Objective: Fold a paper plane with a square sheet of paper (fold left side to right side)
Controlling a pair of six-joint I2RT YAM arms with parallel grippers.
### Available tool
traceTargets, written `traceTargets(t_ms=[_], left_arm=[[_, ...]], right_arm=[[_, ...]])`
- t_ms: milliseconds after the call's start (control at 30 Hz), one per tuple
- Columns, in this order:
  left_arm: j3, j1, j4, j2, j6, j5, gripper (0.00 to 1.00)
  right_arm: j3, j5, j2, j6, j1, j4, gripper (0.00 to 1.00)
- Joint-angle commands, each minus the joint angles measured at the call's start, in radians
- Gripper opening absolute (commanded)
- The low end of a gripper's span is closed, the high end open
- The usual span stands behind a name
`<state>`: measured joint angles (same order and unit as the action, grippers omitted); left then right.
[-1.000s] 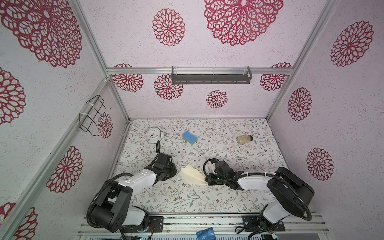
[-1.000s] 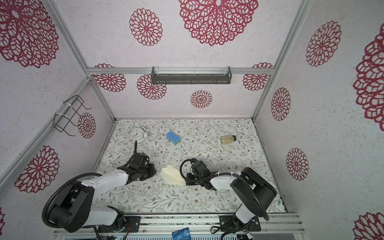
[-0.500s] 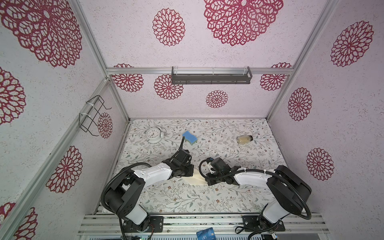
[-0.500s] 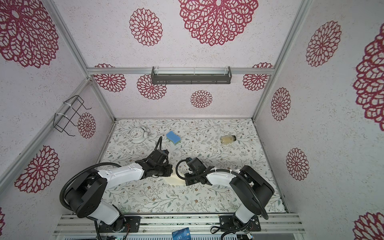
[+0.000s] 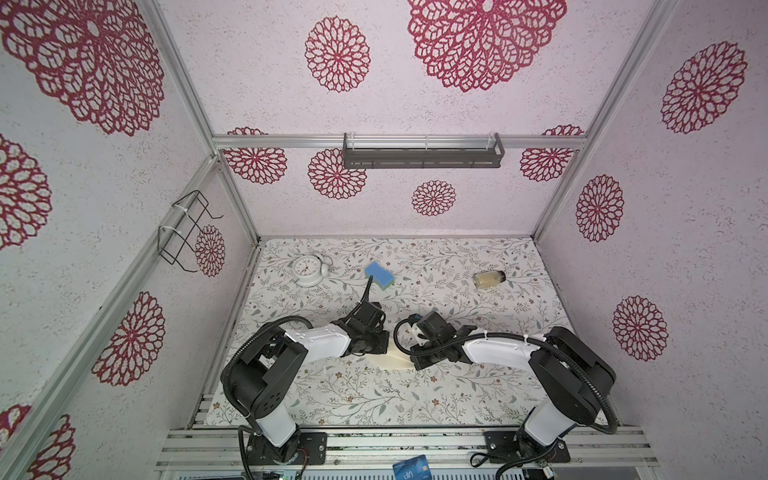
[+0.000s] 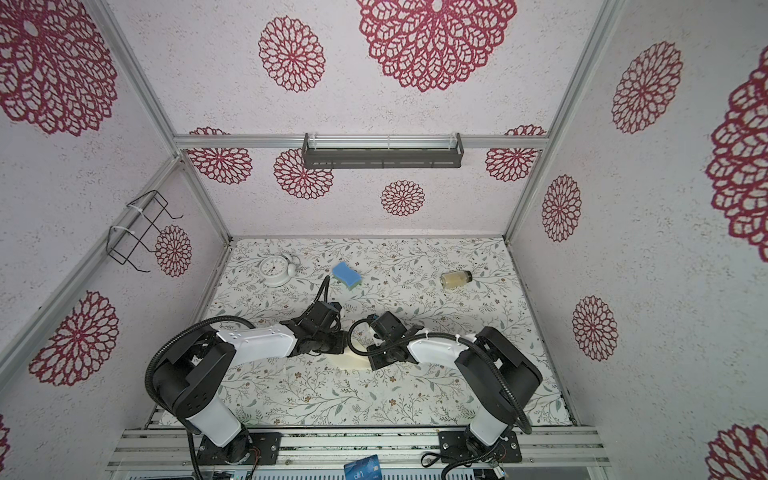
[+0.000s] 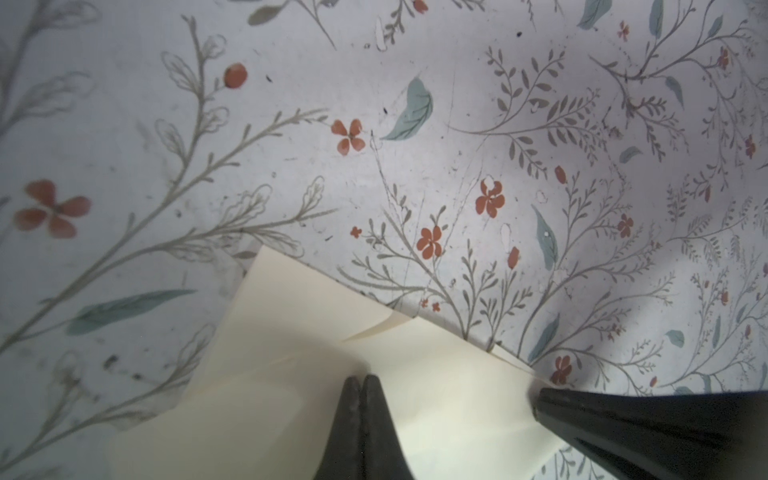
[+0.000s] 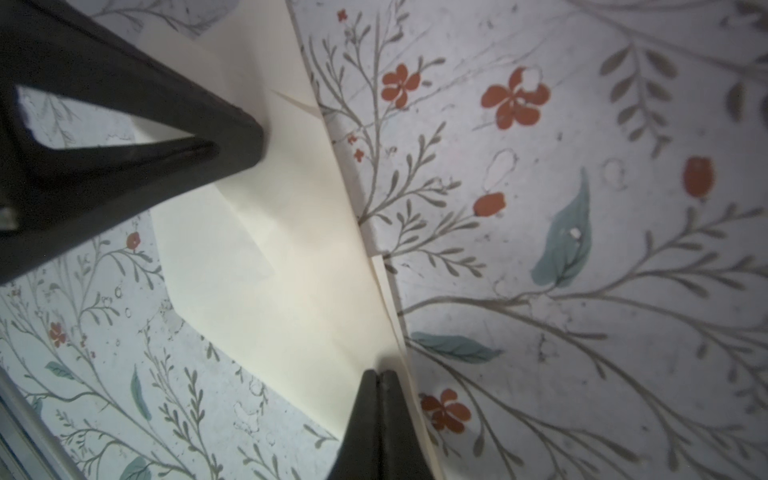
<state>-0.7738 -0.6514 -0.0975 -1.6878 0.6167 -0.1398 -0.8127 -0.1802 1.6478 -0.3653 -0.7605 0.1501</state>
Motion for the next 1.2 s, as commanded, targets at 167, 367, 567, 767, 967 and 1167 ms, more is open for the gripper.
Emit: traceTargets(t_ms=[167, 367, 567, 767, 967, 1167], left_arm=[[0.145, -0.038, 0.066, 0.008, 0.207, 0.025, 0.0], [0.177, -0.071, 0.068, 0.03, 0.331, 0.087, 0.0], [0.168, -0.097, 0.049, 0.033, 0.372, 0.127, 0.0], [0.166, -0.106, 0.051, 0.024, 0.388, 0.147, 0.0], [0.153, -0.112, 0.049, 0.005, 0.388, 0.148, 0.0], [0.148, -0.118, 0.055, -0.014, 0.393, 0.146, 0.0]], right_arm=[[0.009, -0.011, -0.037, -0.079, 0.047, 0.075, 0.0], [0.042, -0.056, -0.183, -0.233, 0.05, -0.001, 0.0], [0.049, -0.121, -0.129, -0.314, 0.029, -0.096, 0.0], [-0.004, -0.102, -0.041, -0.325, -0.006, -0.119, 0.0], [-0.062, -0.103, 0.031, -0.326, -0.027, -0.133, 0.0], [-0.11, -0.077, 0.087, -0.318, -0.032, -0.123, 0.0]])
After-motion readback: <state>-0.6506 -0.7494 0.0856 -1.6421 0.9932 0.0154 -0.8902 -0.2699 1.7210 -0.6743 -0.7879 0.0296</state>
